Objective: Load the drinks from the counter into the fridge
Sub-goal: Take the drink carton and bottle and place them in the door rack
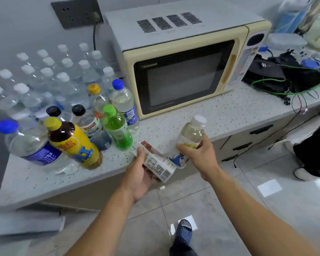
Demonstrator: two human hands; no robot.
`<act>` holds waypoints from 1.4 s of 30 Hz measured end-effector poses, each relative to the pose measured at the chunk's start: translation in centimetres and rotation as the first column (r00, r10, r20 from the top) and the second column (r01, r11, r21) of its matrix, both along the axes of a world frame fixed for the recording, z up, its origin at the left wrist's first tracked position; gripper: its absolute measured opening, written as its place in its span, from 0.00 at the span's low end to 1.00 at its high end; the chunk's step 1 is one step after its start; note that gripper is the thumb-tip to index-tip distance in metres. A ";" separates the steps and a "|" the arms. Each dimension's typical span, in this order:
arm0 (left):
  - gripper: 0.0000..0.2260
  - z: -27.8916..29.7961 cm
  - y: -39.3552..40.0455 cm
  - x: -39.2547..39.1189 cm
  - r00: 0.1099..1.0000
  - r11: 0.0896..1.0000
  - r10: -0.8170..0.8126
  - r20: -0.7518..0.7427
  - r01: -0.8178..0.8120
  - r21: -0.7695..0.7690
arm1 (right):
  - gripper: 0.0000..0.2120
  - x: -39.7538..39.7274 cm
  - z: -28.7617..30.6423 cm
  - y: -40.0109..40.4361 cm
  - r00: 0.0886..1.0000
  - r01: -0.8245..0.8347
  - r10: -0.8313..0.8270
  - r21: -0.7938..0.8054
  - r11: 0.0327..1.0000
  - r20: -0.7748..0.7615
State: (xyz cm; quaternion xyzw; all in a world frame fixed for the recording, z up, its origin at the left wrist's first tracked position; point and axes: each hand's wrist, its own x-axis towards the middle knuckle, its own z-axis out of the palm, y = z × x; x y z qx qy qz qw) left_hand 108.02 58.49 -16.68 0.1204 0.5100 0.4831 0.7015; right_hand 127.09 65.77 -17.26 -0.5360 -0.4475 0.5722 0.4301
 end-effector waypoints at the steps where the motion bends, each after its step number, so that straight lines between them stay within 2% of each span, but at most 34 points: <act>1: 0.30 -0.1 -1.3 -0.6 0.999 0.999 -0.037 0.021 0.037 0.005 | 0.25 -0.5 0.2 -1.5 1.000 -0.006 0.006 0.001 1.000 0.006; 6: 0.22 -0.5 -7.8 -3.8 0.996 0.995 -0.081 -0.034 0.083 0.056 | 0.24 -2.4 0.6 -9.1 0.998 0.003 -0.005 0.036 0.999 0.061; 9: 0.15 -0.7 -11.5 -5.2 0.999 1.000 -0.021 -0.035 0.022 0.022 | 0.24 -3.6 0.9 -13.2 0.996 -0.010 0.005 0.045 0.999 0.091; 12: 0.13 -0.3 -14.8 -6.4 0.998 0.998 0.050 -0.045 -0.048 0.045 | 0.24 -5.0 1.3 -16.3 0.994 -0.051 0.047 0.042 0.998 0.101; 16: 0.15 0.5 -19.4 -7.8 0.983 0.985 0.157 -0.093 -0.150 0.083 | 0.26 -7.4 2.6 -19.8 0.988 -0.111 0.104 0.063 0.992 0.112; 19: 0.17 0.4 -23.8 -9.2 0.970 0.978 0.209 -0.123 -0.205 0.042 | 0.25 -8.9 2.8 -23.1 0.986 -0.154 0.147 0.083 0.985 0.083; 23: 0.27 0.3 -30.8 -10.9 0.942 0.948 0.316 -0.115 -0.319 -0.009 | 0.25 -10.9 1.9 -28.6 0.970 -0.241 0.238 0.081 0.967 0.049; 29: 0.33 1.8 -39.5 -14.2 0.846 0.874 0.475 -0.242 -0.485 0.020 | 0.24 -14.2 0.6 -36.7 0.950 -0.312 0.309 0.076 0.947 0.047; 32: 0.24 2.6 -42.5 -16.2 0.775 0.832 0.540 -0.328 -0.550 0.071 | 0.25 -16.3 1.2 -39.3 0.932 -0.361 0.357 0.107 0.926 0.057; 34: 0.16 2.8 -44.0 -17.7 0.681 0.785 0.597 -0.425 -0.606 0.131 | 0.25 -17.8 1.9 -40.5 0.923 -0.384 0.379 0.130 0.914 0.059; 36: 0.13 3.1 -45.2 -19.2 0.594 0.740 0.638 -0.489 -0.650 0.175 | 0.26 -19.5 2.7 -41.5 0.917 -0.398 0.395 0.168 0.902 0.050; 39: 0.20 4.1 -46.5 -21.7 0.558 0.733 0.643 -0.524 -0.648 0.208 | 0.30 -22.7 4.3 -42.5 0.913 -0.403 0.406 0.243 0.883 0.037; 42: 0.29 5.6 -46.6 -25.1 0.536 0.772 0.603 -0.591 -0.577 0.265 | 0.32 -26.7 6.2 -42.5 0.924 -0.358 0.383 0.312 0.880 -0.018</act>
